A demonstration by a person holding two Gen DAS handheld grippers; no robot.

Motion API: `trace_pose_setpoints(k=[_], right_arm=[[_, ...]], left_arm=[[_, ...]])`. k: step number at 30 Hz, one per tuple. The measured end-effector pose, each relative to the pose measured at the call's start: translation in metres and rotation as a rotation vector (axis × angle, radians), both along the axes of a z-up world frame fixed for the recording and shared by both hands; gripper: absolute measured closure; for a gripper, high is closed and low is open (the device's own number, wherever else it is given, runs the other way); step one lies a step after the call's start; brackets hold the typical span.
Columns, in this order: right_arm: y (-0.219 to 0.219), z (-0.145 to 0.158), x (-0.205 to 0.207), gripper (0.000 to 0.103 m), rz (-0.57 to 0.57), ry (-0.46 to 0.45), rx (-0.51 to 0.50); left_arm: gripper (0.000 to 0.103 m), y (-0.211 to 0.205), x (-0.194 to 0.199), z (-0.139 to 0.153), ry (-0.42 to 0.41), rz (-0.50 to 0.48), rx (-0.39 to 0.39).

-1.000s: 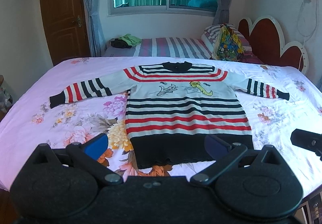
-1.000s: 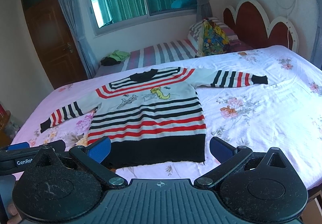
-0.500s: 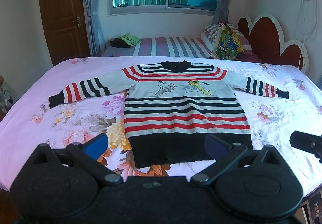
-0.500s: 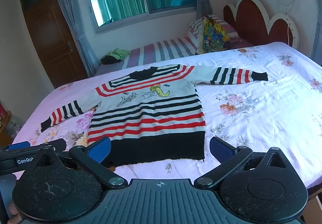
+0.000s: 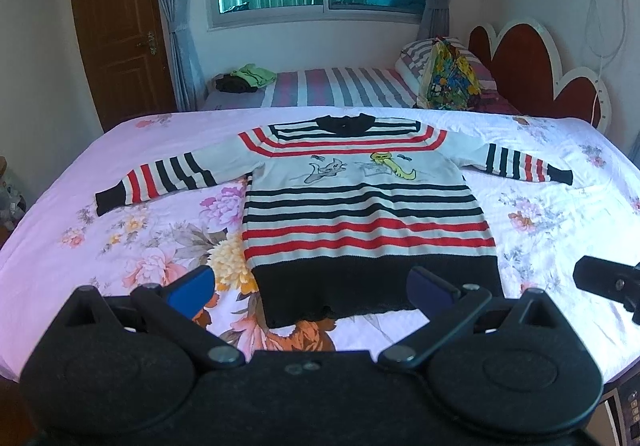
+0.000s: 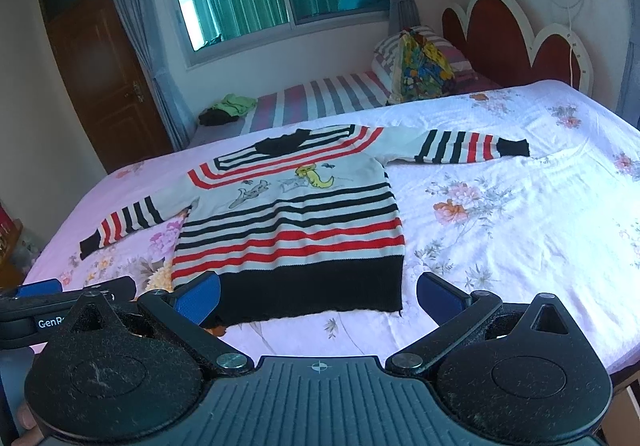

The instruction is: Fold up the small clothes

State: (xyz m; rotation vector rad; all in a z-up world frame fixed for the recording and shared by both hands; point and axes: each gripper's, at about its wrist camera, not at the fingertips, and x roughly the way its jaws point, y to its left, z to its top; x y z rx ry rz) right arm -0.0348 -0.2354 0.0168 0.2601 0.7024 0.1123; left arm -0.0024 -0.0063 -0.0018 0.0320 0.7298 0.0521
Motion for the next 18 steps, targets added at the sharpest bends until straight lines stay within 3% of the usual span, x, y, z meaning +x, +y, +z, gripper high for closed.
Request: trace_pose_setpoints(k=[18], right_arm=[[-0.0053,-0.0027,-0.0025,0.000,-0.006,0.007,0.001]], left_arm=[[0.001,-0.0099,0.0003,-0.0055,0.028,-0.032,0.007]])
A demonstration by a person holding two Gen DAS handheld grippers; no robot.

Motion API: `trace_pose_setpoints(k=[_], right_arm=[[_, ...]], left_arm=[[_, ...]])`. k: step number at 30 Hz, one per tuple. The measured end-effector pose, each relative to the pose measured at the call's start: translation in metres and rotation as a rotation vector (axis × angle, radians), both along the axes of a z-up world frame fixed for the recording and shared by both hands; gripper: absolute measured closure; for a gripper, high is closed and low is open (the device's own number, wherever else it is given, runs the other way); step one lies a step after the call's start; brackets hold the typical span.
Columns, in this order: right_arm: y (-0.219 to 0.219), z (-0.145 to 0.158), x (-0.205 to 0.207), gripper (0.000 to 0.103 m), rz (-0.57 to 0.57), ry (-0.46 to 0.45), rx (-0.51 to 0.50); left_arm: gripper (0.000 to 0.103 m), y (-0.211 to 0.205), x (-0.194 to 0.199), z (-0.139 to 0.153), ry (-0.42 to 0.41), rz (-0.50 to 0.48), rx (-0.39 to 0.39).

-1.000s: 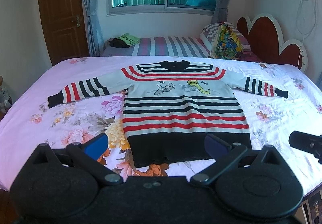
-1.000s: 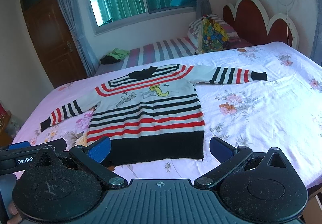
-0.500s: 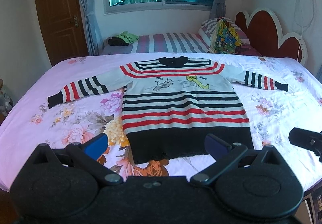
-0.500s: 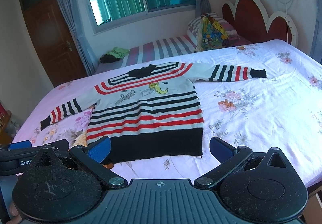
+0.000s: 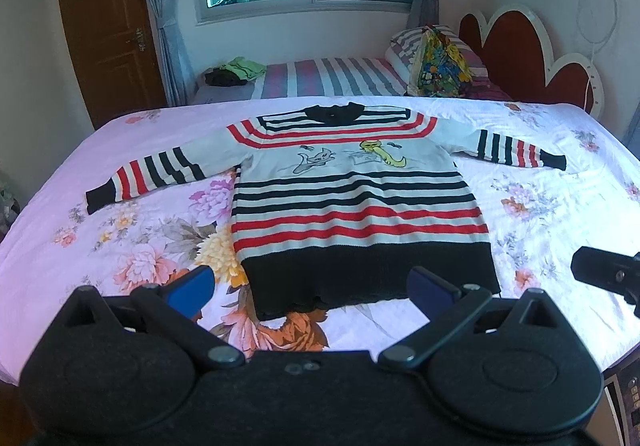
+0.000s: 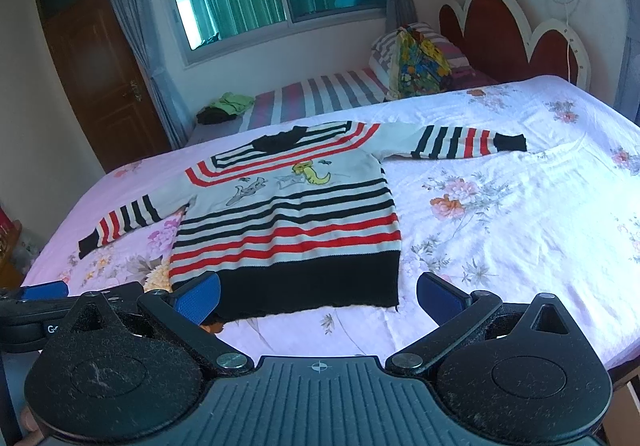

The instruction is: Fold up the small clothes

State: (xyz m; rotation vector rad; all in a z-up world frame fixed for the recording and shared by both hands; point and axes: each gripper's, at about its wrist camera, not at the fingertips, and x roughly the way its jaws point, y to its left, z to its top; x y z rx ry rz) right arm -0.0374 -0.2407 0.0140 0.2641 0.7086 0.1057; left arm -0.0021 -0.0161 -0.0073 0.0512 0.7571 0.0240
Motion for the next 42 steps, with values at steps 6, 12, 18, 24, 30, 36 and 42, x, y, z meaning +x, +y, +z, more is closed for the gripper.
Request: trace_pose_setpoints(k=[6,12,18,24,30,36,42], right_arm=[[-0.001,0.000,0.000,0.000,0.000,0.000,-0.001],[-0.002,0.001,0.001,0.000,-0.004,0.004,-0.002],[-0.005,0.000,0.004,0.000,-0.010,0.004,-0.006],[-0.004,0.001,0.009,0.000,-0.022,-0.017,-0.038],[-0.013,-0.005,0.029,0.000,-0.033,-0.036,-0.072],[-0.041,-0.024,0.077,0.000,-0.065,-0.031,-0.081],[-0.078,-0.048,0.134,0.000,-0.088,-0.015,-0.114]], left_arm=[[0.001,-0.003,0.001,0.002,-0.003,-0.006,-0.001],[0.001,-0.004,0.001,0.002,-0.002,-0.008,0.001],[0.001,-0.004,0.002,0.002,-0.001,-0.007,0.003],[0.001,-0.003,0.011,-0.001,0.001,-0.010,0.013],[0.001,-0.008,0.031,-0.005,0.008,-0.012,0.016],[0.001,-0.019,0.075,-0.017,0.026,0.012,0.019],[0.001,-0.036,0.132,-0.028,0.039,0.042,0.017]])
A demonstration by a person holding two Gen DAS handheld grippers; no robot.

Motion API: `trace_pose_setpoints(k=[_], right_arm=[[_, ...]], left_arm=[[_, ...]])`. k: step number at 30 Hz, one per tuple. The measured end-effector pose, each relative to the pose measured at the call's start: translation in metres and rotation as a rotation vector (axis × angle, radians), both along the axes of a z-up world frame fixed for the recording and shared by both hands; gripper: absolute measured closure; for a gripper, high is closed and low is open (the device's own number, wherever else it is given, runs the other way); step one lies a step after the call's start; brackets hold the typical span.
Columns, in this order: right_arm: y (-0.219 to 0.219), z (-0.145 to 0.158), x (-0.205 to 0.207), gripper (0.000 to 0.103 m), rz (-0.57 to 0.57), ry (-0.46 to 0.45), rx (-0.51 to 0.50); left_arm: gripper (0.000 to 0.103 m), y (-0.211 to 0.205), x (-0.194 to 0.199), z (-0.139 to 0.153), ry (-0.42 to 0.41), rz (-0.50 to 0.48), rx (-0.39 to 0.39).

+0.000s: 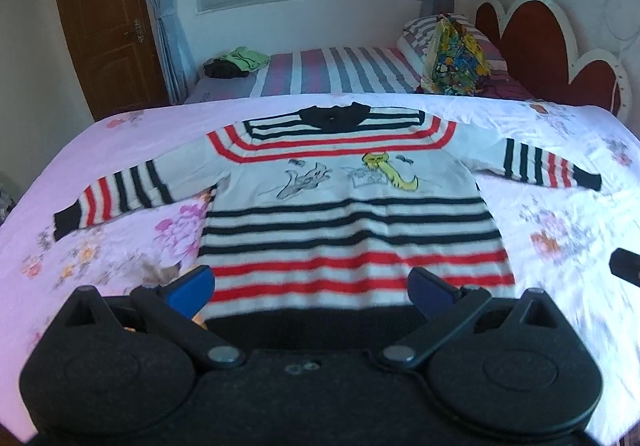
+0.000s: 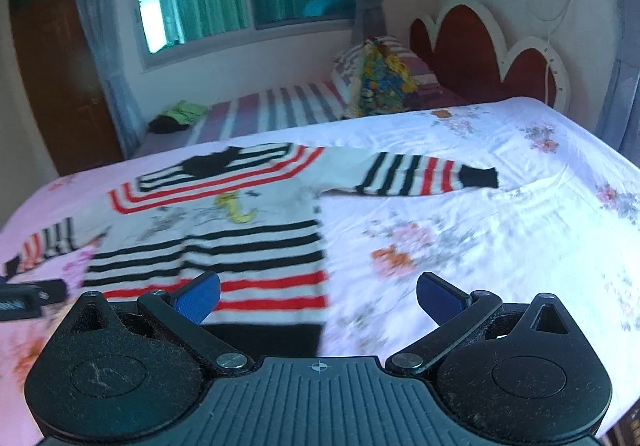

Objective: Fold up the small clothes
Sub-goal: 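Reach the right gripper to a black sleeve cuff and grasp it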

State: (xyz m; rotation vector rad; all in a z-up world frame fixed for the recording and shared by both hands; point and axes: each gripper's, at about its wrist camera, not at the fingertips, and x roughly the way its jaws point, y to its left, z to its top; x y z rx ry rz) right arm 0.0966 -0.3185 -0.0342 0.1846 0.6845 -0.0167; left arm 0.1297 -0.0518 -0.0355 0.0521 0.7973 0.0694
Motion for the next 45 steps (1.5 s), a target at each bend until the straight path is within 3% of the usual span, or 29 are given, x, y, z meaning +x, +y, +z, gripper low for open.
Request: trace_pose_setpoints(k=[10,19,29,32,36,37,38,39,45], right_arm=[[-0.079,-0.044,0.105,0.000,-0.062,0.018,0.019],[-0.147,-0.092,0.188,0.000,-0.132,0.060,0.052],[-0.212,-0.138,0.245,0.001,-0.252,0.106,0.160],[-0.226,-0.149,0.258,0.001,-0.294,0.108,0.196],[-0.240,-0.163,0.272,0.001,-0.323,0.122,0.223],[-0.243,-0.167,0.274,0.008,-0.334,0.125,0.230],[-0.246,-0.170,0.277,0.043,-0.335,0.135,0.241],[-0.250,-0.175,0.280,0.070,-0.341,0.156,0.253],[-0.262,-0.182,0.283,0.070,-0.358,0.137,0.321]], left_arm=[[0.002,-0.033,0.094,-0.034,0.036,0.019,-0.006],[0.004,-0.053,0.154,-0.069,0.093,0.041,0.022],[0.005,-0.059,0.197,-0.092,0.129,0.074,0.067],[0.010,-0.058,0.206,-0.097,0.141,0.087,0.088],[0.012,-0.054,0.216,-0.101,0.155,0.109,0.073],[0.012,-0.053,0.218,-0.102,0.157,0.116,0.072],[0.012,-0.053,0.219,-0.103,0.157,0.120,0.074],[0.012,-0.052,0.220,-0.103,0.154,0.122,0.081],[0.011,-0.048,0.228,-0.105,0.158,0.139,0.085]])
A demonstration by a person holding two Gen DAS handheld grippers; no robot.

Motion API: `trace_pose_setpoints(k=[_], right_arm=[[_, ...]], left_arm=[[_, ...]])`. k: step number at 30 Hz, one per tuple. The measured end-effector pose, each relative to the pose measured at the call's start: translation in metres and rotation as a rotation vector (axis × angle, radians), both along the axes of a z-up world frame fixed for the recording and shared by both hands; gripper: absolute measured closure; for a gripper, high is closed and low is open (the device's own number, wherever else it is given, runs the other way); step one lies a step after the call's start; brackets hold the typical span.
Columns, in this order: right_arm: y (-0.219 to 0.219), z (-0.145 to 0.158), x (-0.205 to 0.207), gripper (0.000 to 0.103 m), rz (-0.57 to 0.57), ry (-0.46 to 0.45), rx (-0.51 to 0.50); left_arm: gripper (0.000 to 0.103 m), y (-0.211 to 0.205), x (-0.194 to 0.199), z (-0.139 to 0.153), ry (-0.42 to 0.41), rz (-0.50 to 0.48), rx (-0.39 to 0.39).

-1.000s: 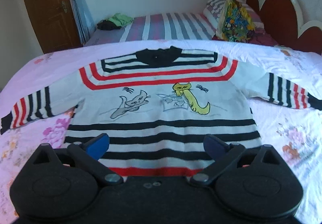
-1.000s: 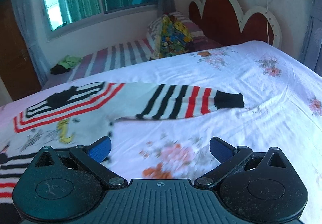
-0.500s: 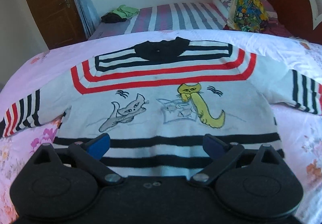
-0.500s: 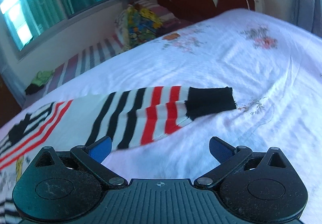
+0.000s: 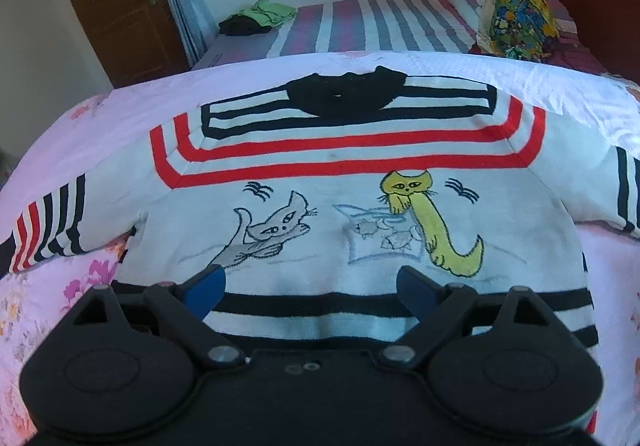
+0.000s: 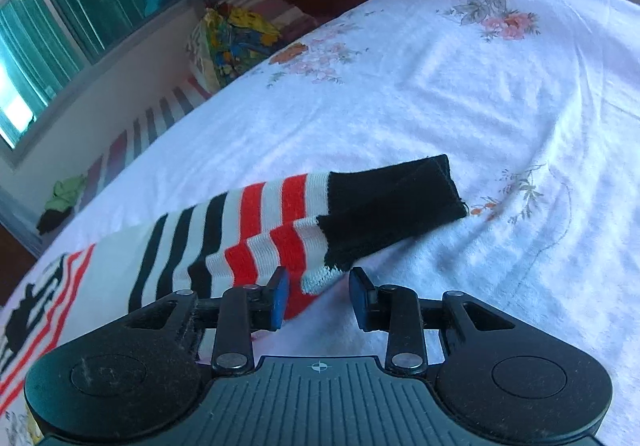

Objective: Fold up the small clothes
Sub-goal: 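Reach the right gripper to a black sleeve cuff and grasp it, then fold the held sleeve across the sweater body and open the right gripper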

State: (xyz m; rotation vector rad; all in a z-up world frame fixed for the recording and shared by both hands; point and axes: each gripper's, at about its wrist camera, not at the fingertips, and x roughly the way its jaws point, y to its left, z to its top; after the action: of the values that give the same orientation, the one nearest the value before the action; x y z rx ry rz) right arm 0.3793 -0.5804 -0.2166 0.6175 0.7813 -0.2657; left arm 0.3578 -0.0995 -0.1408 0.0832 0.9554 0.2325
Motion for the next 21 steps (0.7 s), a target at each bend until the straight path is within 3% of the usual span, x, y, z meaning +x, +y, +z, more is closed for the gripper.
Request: trace_pose_setpoints(k=[2,8,10,11,16,19,21], right_arm=[[-0.005,-0.003,0.002,0.070,-0.022,-0.017,0.028],[-0.010,-0.002,0.011,0.070,-0.043,-0.044,0.059],[-0.010,0.001,0.008,0.086,-0.059,-0.065,0.076],[-0.011,0.002,0.007,0.093,-0.062,-0.078,0.085],[0.006,0.026,0.005,0.093,-0.039,-0.160,0.048],[0.033,0.049,0.012,0.093,0.033,-0.218,0.013],[0.065,0.068,0.019,0.094,0.106,-0.255,-0.029]], left_arm=[[0.014,0.003,0.003,-0.001,0.000,0.005,0.000],[0.038,0.011,0.010,-0.012,0.061,-0.022,0.019],[0.045,0.015,0.011,-0.015,0.075,-0.021,0.014],[0.045,0.019,0.011,-0.015,0.076,-0.016,0.008],[0.045,0.039,0.006,-0.007,0.045,0.017,-0.061],[0.045,0.059,0.003,-0.001,0.021,0.044,-0.170],[0.045,0.069,0.000,0.002,-0.009,0.032,-0.199]])
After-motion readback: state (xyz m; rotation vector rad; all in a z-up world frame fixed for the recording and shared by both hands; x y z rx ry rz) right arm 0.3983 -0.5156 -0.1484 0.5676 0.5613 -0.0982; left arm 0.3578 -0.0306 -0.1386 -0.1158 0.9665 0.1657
